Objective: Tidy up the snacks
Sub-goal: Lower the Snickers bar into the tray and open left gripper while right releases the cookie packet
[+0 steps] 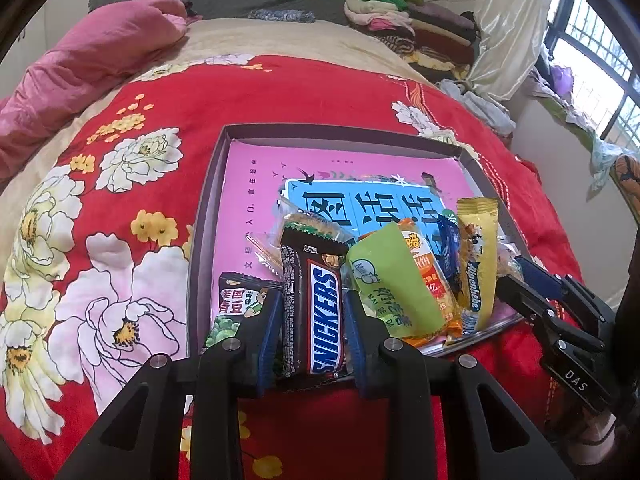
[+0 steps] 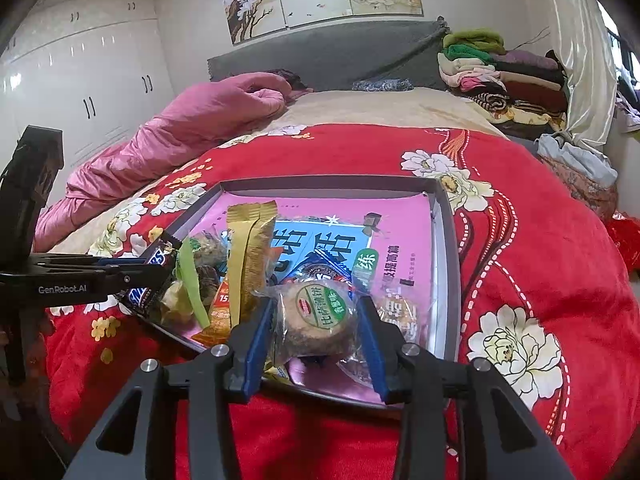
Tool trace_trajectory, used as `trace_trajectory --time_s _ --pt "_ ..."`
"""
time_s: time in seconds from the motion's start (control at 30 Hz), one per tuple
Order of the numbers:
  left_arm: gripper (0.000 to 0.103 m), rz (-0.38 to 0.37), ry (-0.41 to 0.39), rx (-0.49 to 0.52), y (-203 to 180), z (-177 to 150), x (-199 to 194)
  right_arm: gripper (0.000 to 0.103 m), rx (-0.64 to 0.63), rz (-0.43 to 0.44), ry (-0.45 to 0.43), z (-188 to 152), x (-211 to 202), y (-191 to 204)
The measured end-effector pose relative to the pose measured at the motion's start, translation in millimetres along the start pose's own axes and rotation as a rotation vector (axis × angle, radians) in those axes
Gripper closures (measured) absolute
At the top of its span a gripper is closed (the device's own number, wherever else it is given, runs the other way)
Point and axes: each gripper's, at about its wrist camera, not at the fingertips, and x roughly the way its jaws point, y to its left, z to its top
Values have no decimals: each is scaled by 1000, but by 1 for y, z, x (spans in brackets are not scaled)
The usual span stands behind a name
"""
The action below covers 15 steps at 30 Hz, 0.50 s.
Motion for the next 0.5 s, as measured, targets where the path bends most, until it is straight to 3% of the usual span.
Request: trace_trajectory --time_s 0.5 --pt "70 12 -4 0 0 2 1 57 -8 5 -4 0 -1 5"
